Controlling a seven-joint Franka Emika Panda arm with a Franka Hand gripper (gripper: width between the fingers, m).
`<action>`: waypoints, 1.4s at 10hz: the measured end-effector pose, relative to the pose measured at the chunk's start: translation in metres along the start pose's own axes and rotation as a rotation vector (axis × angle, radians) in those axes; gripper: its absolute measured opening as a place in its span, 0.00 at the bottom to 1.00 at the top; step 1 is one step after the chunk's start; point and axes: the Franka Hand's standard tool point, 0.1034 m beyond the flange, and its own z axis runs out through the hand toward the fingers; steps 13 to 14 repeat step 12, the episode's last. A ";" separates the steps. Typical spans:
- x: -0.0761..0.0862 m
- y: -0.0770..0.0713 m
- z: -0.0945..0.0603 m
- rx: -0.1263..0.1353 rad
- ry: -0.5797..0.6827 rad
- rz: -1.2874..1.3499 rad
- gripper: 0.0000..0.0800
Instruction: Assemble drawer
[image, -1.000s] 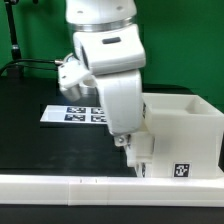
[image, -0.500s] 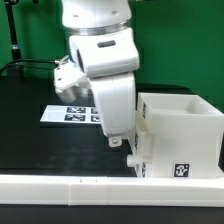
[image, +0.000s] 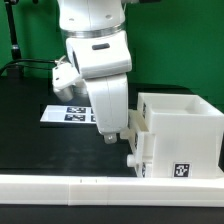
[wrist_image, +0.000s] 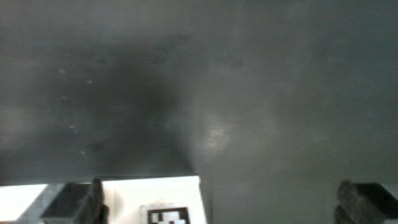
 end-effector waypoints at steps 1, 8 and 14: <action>0.004 0.001 0.001 0.001 0.001 0.006 0.81; 0.000 -0.006 0.002 0.004 0.001 0.068 0.81; -0.005 -0.015 0.004 0.006 0.000 0.083 0.81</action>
Offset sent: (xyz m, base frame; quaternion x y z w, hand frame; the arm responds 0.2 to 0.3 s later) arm 0.0141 0.0207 0.0085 0.0006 -0.0011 0.0202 0.9998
